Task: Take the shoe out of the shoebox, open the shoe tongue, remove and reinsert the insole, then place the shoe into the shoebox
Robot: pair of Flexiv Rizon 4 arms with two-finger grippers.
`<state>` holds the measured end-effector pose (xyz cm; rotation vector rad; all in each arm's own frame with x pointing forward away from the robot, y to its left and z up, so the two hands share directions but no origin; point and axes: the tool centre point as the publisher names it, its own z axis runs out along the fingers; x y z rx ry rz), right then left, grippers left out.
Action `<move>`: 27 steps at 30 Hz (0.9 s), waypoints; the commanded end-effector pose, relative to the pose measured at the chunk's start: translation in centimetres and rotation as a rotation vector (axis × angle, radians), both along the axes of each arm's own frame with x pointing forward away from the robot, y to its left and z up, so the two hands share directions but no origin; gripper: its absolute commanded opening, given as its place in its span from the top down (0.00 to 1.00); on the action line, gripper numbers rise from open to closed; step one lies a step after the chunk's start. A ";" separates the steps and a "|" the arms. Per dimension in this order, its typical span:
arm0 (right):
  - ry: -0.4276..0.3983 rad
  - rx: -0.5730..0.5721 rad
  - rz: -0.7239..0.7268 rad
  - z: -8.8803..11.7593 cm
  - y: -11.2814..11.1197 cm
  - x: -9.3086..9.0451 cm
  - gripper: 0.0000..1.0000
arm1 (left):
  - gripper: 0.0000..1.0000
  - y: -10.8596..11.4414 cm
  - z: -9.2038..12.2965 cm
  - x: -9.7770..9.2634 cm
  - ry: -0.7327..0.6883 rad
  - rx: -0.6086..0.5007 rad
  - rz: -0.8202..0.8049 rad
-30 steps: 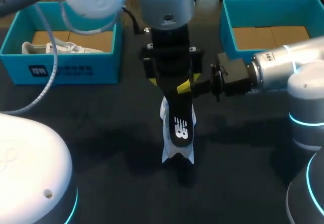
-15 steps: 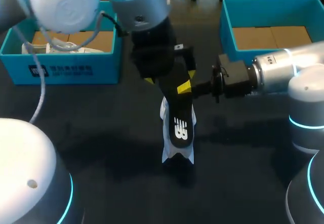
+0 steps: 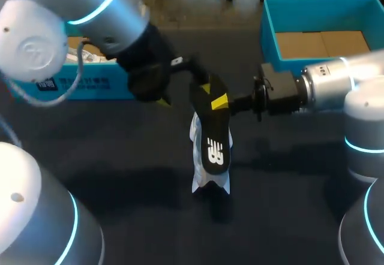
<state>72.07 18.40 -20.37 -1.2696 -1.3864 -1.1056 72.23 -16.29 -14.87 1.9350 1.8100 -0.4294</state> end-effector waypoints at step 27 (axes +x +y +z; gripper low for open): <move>-0.017 0.056 -0.042 0.1 -0.1 -1.0 1.00 | 0.00 3.0 -1.0 -0.5 -0.028 -0.763 -0.108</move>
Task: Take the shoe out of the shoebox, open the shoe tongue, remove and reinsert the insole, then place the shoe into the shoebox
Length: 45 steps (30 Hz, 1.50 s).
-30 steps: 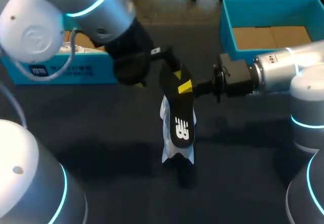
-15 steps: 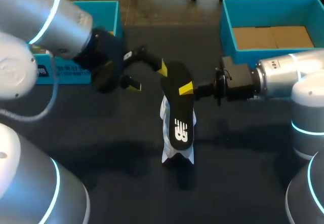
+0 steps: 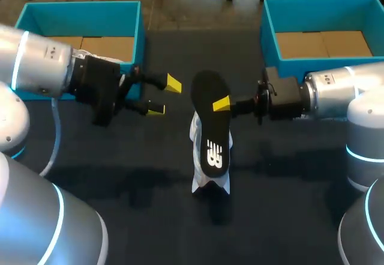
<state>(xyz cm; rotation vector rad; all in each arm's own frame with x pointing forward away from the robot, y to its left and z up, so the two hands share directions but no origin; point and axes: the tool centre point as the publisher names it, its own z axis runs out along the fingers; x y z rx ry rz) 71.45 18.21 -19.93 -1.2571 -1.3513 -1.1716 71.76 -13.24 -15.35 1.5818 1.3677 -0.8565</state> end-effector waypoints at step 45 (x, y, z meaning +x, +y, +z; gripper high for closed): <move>0.016 0.067 -0.052 -0.4 1.0 -1.1 1.00 | 0.00 -3.5 -4.1 2.9 0.062 -0.398 0.162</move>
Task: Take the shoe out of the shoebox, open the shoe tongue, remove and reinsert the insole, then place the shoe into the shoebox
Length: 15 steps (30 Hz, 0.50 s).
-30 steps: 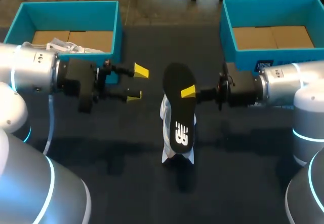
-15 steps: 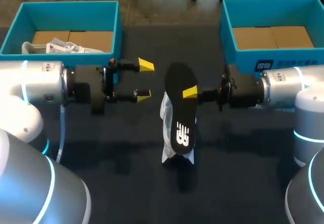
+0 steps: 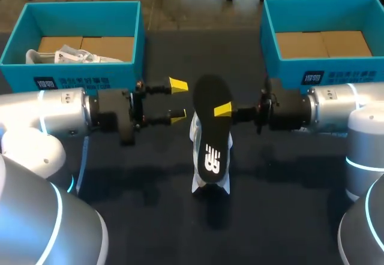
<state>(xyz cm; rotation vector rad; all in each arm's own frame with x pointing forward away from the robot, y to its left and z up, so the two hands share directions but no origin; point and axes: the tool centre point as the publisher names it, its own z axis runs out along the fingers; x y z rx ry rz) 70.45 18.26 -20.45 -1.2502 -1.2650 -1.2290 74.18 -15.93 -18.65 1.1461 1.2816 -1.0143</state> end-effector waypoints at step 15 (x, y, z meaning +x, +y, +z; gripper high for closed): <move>0.002 -0.011 0.015 0.3 2.6 -0.3 1.00 | 0.00 -2.7 -1.5 0.9 -0.002 -0.030 0.020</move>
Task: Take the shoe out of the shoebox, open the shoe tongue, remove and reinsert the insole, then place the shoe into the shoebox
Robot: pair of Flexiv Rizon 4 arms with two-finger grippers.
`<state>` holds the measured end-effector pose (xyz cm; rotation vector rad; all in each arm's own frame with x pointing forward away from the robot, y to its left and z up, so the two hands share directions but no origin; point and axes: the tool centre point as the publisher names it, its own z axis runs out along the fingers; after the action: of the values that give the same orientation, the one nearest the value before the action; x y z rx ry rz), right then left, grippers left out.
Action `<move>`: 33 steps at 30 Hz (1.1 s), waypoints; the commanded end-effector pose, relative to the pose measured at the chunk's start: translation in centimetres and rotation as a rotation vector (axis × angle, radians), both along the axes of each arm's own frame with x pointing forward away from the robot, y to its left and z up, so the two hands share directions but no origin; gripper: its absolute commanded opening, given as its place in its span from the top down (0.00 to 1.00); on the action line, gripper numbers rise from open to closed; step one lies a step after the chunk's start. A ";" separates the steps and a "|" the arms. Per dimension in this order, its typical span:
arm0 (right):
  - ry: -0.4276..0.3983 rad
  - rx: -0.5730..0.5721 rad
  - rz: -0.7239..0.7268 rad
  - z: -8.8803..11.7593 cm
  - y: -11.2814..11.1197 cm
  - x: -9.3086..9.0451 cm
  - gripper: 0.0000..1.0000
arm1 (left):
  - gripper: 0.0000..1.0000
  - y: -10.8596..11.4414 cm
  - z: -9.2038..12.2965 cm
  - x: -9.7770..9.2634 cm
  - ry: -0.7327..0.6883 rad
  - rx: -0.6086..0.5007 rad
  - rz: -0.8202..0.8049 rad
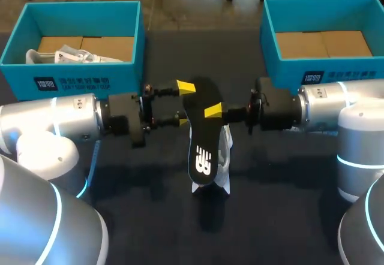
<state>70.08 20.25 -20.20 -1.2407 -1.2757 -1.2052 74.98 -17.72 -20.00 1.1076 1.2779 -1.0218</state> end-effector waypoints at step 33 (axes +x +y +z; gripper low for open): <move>-0.035 -0.004 -0.023 0.1 0.8 0.3 1.00 | 0.75 -1.6 -0.4 -0.5 0.005 0.010 -0.010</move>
<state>70.45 20.96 -20.21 -1.2424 -1.2906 -1.2473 74.48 -19.13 -20.42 1.1231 1.2829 -1.0307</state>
